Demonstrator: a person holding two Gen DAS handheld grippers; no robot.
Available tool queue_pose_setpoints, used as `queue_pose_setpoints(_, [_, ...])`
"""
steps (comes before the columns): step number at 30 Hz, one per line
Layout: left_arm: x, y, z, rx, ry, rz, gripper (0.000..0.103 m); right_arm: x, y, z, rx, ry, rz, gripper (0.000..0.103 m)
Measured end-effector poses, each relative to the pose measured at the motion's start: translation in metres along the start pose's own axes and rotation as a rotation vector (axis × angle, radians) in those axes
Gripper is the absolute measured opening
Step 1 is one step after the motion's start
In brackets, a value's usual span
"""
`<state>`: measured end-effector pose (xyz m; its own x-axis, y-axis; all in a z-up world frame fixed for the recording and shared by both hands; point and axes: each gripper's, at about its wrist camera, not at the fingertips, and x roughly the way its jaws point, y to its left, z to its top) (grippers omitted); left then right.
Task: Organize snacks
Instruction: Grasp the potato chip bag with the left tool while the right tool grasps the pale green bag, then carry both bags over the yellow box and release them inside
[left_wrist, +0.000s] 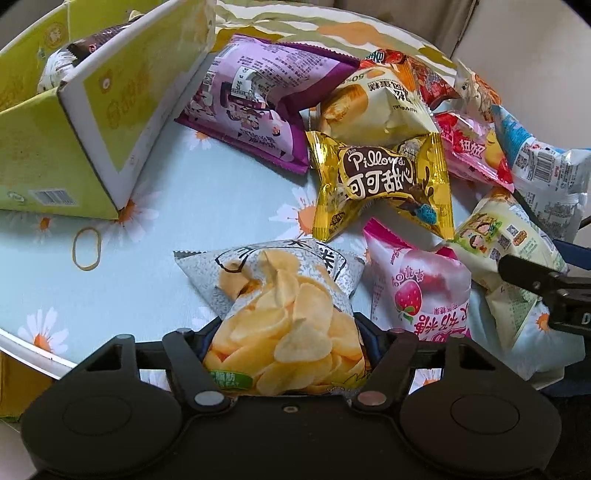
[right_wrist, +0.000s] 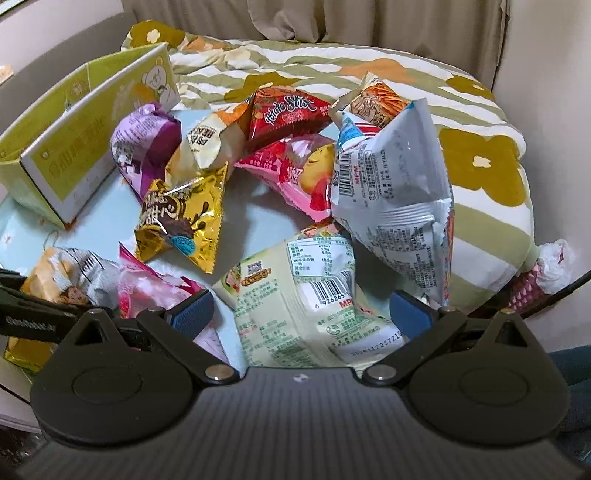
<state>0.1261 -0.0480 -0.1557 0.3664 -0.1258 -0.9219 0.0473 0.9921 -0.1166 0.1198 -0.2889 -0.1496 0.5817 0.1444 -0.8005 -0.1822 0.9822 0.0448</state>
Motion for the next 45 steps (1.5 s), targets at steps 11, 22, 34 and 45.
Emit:
queue_pose_setpoints(11, [-0.014, 0.003, -0.004, -0.015, -0.048, 0.018, 0.072, 0.029, 0.002, -0.002, -0.113, 0.050, -0.002, 0.103])
queue_pose_setpoints(22, [-0.043, 0.000, -0.009, -0.012, -0.113, 0.028, 0.072, 0.026, 0.003, -0.010, -0.120, 0.054, 0.032, 0.082])
queue_pose_setpoints(34, [-0.079, -0.003, -0.007, -0.002, -0.206, 0.010, 0.072, -0.008, 0.007, -0.001, -0.071, -0.005, 0.066, 0.079])
queue_pose_setpoints(45, [-0.102, 0.007, -0.003, -0.004, -0.265, -0.016, 0.072, -0.039, 0.020, 0.011, -0.051, -0.079, 0.058, 0.078])
